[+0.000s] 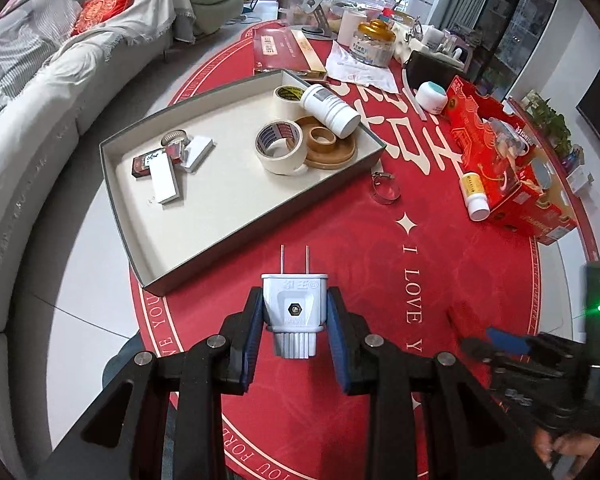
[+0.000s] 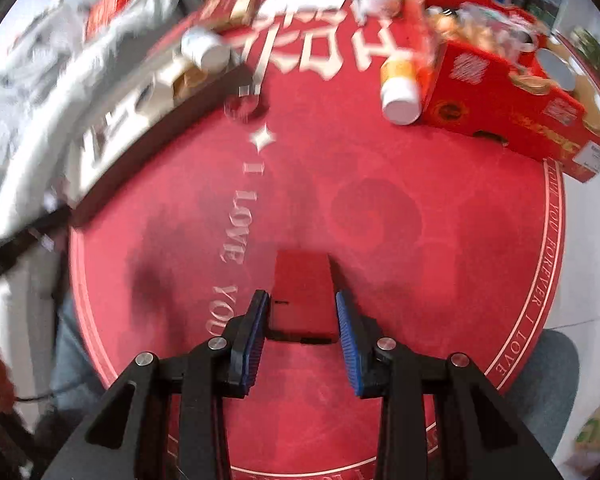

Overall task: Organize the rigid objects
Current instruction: 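Lift and carry plug in left tool while right tool carries red block over tray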

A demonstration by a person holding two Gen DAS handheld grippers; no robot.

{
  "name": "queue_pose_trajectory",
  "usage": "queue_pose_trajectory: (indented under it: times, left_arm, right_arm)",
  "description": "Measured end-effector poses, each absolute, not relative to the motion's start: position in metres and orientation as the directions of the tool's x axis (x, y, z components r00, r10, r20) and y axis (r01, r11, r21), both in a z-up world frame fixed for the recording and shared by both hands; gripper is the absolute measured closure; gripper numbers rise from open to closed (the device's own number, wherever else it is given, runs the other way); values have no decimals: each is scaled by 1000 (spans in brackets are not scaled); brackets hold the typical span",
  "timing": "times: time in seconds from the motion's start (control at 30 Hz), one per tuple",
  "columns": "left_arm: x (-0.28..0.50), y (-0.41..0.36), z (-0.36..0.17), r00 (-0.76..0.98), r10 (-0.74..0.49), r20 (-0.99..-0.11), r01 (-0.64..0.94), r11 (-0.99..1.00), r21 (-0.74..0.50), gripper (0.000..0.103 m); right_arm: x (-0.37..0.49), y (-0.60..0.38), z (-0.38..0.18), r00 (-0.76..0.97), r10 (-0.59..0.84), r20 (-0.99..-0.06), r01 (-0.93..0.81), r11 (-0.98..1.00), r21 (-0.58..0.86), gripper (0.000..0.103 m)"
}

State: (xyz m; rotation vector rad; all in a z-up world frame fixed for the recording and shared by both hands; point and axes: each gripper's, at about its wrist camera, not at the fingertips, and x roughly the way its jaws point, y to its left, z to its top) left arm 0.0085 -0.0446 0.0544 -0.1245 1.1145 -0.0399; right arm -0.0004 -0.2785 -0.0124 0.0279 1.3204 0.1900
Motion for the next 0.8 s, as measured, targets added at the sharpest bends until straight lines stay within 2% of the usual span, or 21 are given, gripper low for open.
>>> queue_pose_trajectory:
  times: [0.07,0.1,0.13,0.27,0.37,0.4,0.43,0.6,0.8]
  left_arm:
    - [6,-44,54,438,-94,-894,-31,992,-119,70]
    - [5,-45,53,436,-94,-895,-32,992,-120,70]
    - [4,-44,52,433,-94,-896,-32,992,-119,70]
    - [0,-44,50,425,-92,-900,-31,993,-116,70]
    - [-1,-43,49,424,-93,-901,-29,993,-116,70]
    - [-2,-44,49,422,-93,-902,-28,993,-116,70]
    - [-2,-44,49,421,-94,-902,-27,993,-116,70]
    - [-4,-43,59,442,-86,-893,-21,994,-106,70]
    - [3,-40,88,489,-80,-869,-27,994,-106,70]
  right_arm:
    - [8,-272,-28,190,124,-974,-123,987,101,65]
    - [10,-269,-34,176,107,-979,-125,988,85,51]
    - [12,-267,-37,173,102,-980,-127,989,81,46]
    - [16,-254,-40,194,45,-980,-163,986,13,46]
    - [15,-249,-39,197,21,-980,-173,985,-13,46]
    - [16,-249,-39,197,24,-980,-172,985,-10,53]
    - [17,-248,-37,205,25,-979,-178,984,-12,68]
    - [16,-254,-29,211,72,-975,-144,989,42,68]
    - [17,-257,21,313,163,-936,-144,982,123,68]
